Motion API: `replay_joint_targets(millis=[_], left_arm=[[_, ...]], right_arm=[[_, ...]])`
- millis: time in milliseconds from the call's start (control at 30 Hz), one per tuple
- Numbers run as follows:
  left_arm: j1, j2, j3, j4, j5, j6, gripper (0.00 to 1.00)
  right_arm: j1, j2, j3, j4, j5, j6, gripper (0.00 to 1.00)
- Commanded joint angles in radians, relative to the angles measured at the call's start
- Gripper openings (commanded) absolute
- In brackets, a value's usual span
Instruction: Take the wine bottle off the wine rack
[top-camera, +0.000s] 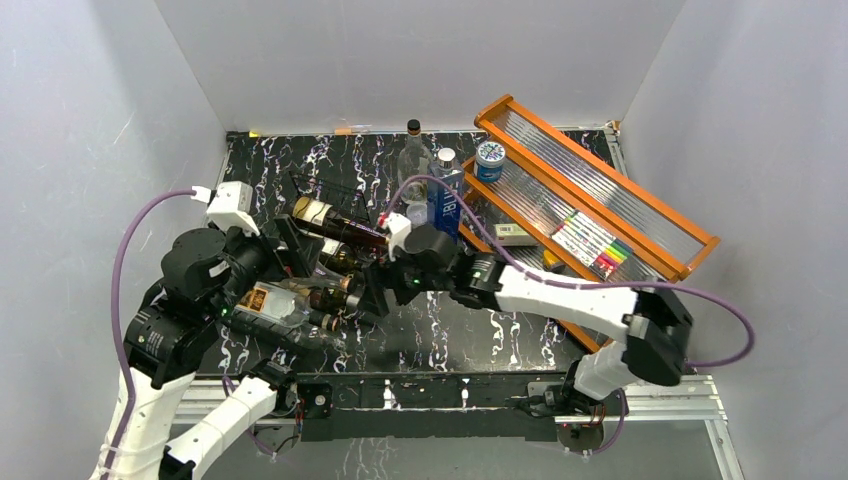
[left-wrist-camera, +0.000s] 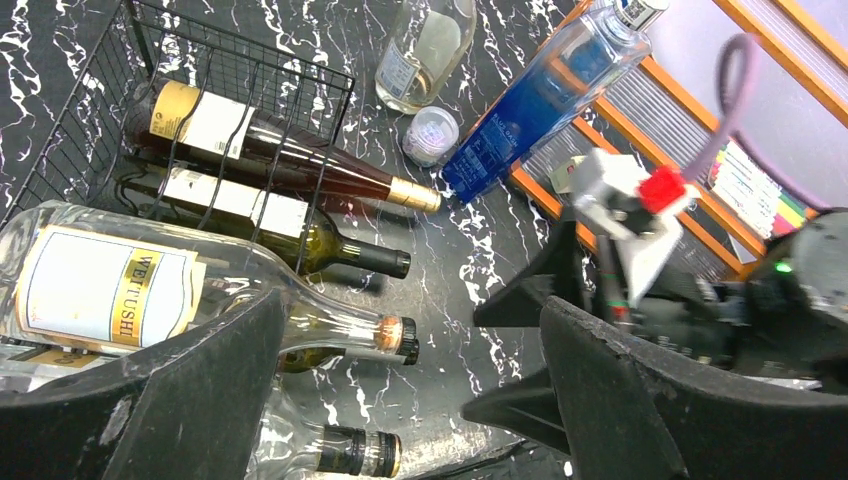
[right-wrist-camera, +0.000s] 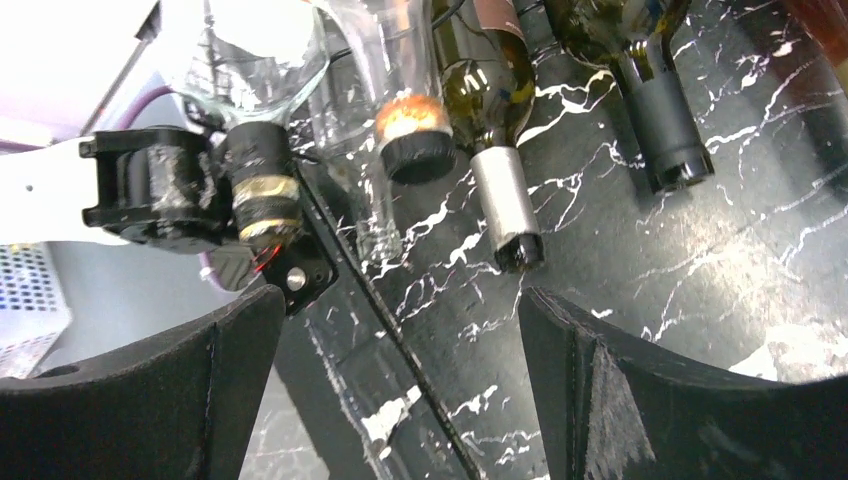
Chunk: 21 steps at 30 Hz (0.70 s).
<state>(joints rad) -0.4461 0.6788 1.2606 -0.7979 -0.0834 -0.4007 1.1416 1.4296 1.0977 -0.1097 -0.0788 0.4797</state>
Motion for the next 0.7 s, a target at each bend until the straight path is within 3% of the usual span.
replay_joint_targets(millis=[0, 367, 667], left_arm=[[0.004, -0.017, 0.039, -0.032, -0.017, 0.013, 0.98], [0.004, -0.010, 0.037, -0.050, -0.003, 0.033, 0.98], [0.005, -0.006, 0.014, -0.034, -0.004, 0.047, 0.98]], right_arm=[[0.009, 0.085, 0.109, 0.159, 0.016, -0.042, 0.98], [-0.010, 0.358, 0.324, 0.039, -0.005, -0.154, 0.97], [-0.028, 0.491, 0.436, 0.013, -0.241, -0.249, 0.81]])
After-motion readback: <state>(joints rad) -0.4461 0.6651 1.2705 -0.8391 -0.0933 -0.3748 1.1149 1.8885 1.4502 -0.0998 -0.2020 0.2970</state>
